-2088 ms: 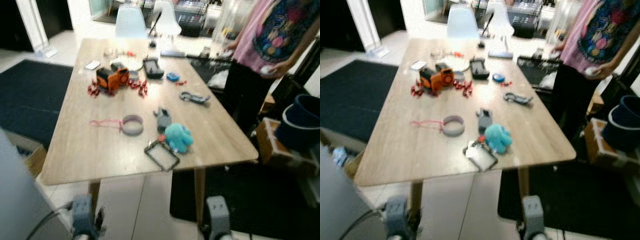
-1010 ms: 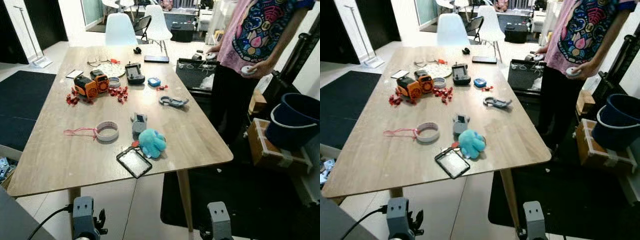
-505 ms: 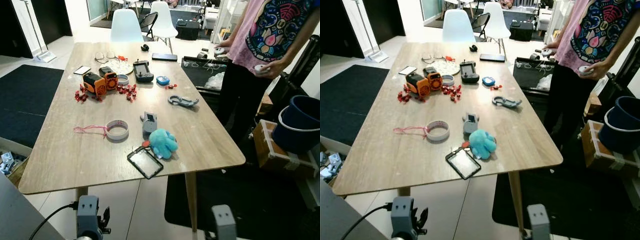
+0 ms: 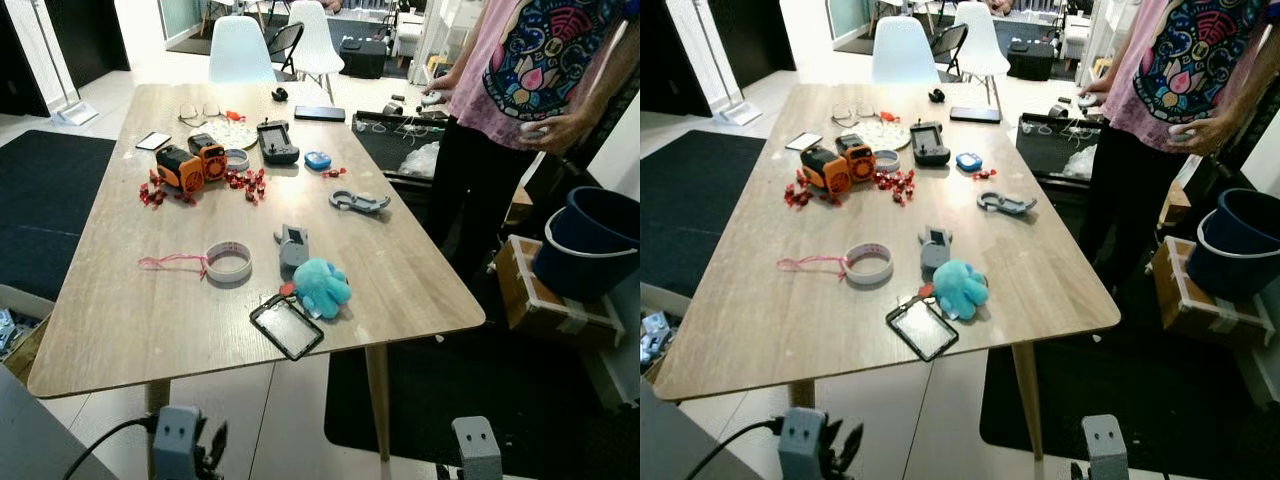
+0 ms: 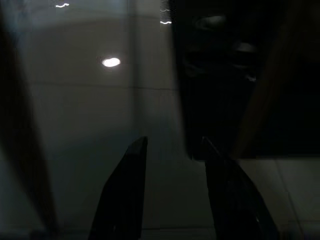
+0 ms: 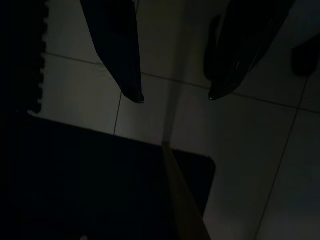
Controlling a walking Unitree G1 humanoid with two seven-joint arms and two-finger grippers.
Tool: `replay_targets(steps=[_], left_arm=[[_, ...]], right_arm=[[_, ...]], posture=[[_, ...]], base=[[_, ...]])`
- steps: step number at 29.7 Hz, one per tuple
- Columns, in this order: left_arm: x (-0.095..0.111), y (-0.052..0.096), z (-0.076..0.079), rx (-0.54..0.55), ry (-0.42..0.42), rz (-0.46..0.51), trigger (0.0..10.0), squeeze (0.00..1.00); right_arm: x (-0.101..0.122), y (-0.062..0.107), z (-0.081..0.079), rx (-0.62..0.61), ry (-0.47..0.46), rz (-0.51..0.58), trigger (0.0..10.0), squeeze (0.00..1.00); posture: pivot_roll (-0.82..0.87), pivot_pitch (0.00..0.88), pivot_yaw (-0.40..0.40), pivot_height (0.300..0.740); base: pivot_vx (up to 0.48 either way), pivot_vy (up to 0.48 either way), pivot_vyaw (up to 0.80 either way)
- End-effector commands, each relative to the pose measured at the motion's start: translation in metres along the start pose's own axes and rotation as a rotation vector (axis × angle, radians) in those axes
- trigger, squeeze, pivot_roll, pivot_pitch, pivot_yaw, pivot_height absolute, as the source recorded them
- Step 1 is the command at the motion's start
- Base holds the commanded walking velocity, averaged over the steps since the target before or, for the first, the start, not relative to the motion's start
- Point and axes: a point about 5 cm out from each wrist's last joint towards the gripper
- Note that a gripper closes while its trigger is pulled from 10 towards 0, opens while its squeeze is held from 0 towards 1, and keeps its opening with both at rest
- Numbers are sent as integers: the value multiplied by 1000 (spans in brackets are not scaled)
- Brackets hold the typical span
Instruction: Hang keys on a hook
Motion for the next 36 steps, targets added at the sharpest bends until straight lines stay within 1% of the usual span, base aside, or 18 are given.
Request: replay_targets(steps=[1,3,5,8,11,12,15,16,19,20,22,23,24,26,27,28,29,36], left_arm=[[0,11,1,-165,-77,-19,10000,0],[-1,23,2,-301,-123,-43,10000,0],[1,28,2,-350,-125,-49,10000,0],[24,41,1,-506,-125,-9,10000,0],[34,43,1,-533,-123,15,10000,0],[44,44,2,-553,-125,41,10000,0],[101,41,13,-637,-91,167,10000,0],[101,41,13,-637,-91,167,10000,0],[162,36,29,-719,-81,340,10000,0],[162,36,29,-719,-81,340,10000,0],[189,32,39,-762,-59,425,10000,0],[189,32,39,-762,-59,425,10000,0],[202,25,45,-749,-50,472,10000,0],[202,25,45,-749,-50,472,10000,0],[212,17,47,-693,-46,506,10000,0],[223,-5,47,-537,-37,544,10000,0],[223,-12,50,-507,-51,553,10000,0],[227,-24,64,-505,-92,544,10000,0]], right_arm=[[-3,2,2,-7,6,-2,10000,0],[-2,1,0,1,10,3,10000,0],[-1,1,-1,7,12,8,10000,0],[6,-2,-4,20,12,27,10000,0],[8,-3,-4,22,12,31,10000,0],[8,-3,-4,23,13,33,10000,0],[11,-4,-4,27,15,40,10000,0],[11,-4,-4,27,15,40,10000,0],[13,-5,-6,36,18,45,10000,0],[13,-5,-6,36,18,45,10000,0],[14,-5,-7,44,21,46,10000,0],[14,-5,-7,44,21,46,10000,0],[15,-6,-9,47,21,50,10000,0],[15,-6,-9,47,21,50,10000,0],[17,-7,-10,50,22,56,10000,0],[23,-9,-13,60,17,80,10000,0],[26,-10,-15,67,16,92,10000,0],[33,-12,-20,86,24,113,10000,0]], posture=[[32,39,-59,740],[35,41,-61,740],[35,41,-61,740],[39,46,-60,740],[39,46,-60,740],[39,45,-59,740],[42,44,-63,740],[42,44,-63,740],[51,45,-70,740],[51,45,-70,740],[50,45,-69,740],[50,45,-69,740],[50,47,-69,740],[50,47,-69,740],[52,50,-67,740],[47,50,-66,740],[41,51,-64,740],[40,50,-63,740]], base=[[0,0,0],[0,0,0],[0,0,0],[0,0,0],[0,0,0],[0,0,0],[0,0,0],[0,0,0],[0,0,0],[0,0,0],[0,0,0],[0,0,0],[0,0,0],[0,0,0],[0,0,0],[0,0,0],[0,0,0],[0,0,0]])
Point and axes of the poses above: a point about 5 cm out from each wrist's last joint towards the gripper, its own y axis pointing back from the gripper into the wrist, its own x axis along the axis of the wrist's last joint, z = x × y, and after that the axes turned 3 degrees about y, right-handed
